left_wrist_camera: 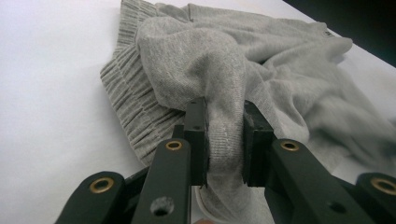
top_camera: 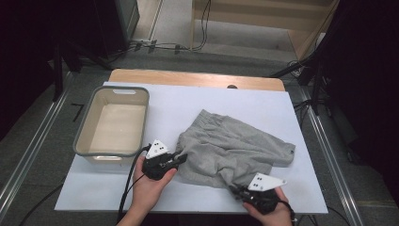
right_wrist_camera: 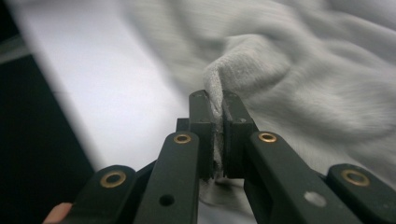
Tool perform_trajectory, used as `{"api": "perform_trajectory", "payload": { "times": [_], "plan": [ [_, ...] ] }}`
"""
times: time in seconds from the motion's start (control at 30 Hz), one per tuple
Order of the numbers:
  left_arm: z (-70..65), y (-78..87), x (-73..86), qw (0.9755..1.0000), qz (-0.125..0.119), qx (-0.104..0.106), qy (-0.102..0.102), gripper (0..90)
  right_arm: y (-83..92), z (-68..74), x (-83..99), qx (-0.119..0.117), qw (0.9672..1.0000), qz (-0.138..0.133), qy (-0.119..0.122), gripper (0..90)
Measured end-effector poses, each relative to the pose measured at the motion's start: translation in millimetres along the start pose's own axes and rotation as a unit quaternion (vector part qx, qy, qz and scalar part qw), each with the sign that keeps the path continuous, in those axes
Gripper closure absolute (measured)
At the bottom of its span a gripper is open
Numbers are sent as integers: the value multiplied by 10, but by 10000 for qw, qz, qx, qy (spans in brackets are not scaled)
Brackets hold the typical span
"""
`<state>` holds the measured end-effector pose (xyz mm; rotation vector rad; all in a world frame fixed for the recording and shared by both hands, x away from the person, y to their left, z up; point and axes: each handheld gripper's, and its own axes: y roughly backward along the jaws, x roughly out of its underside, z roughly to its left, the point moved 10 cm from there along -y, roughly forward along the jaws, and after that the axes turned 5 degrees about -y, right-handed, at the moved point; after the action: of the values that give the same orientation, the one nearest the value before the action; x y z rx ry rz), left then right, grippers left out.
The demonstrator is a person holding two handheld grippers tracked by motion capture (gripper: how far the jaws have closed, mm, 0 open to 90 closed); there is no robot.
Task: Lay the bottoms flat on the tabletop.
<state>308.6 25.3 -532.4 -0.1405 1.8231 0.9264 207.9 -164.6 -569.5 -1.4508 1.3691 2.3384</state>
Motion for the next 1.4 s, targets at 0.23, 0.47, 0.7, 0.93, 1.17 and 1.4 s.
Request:
{"api": "perform_trajectory", "payload": {
  "times": [0.23,0.47,0.7,0.93,1.17,1.4],
  "plan": [
    [58,30,-12,10000,-28,-54,29,766,-108,829,-115,-705,9953,-33,668,829],
    [53,62,47,10000,24,37,19,646,33,507,-455,-751,9938,-552,608,418],
    [41,90,39,10000,-11,11,-49,580,262,-625,-707,464,9935,-1017,-237,364],
    [33,133,84,9999,-7,-91,-129,510,63,-1720,-657,1418,9816,-742,-1043,366],
    [40,150,102,9999,-35,-64,-104,509,-169,-2150,-398,1757,9745,-151,-1388,396],
    [5,140,111,9998,5,-64,-175,622,-163,-2124,-277,1603,9767,178,-1414,777]
  ]
}}
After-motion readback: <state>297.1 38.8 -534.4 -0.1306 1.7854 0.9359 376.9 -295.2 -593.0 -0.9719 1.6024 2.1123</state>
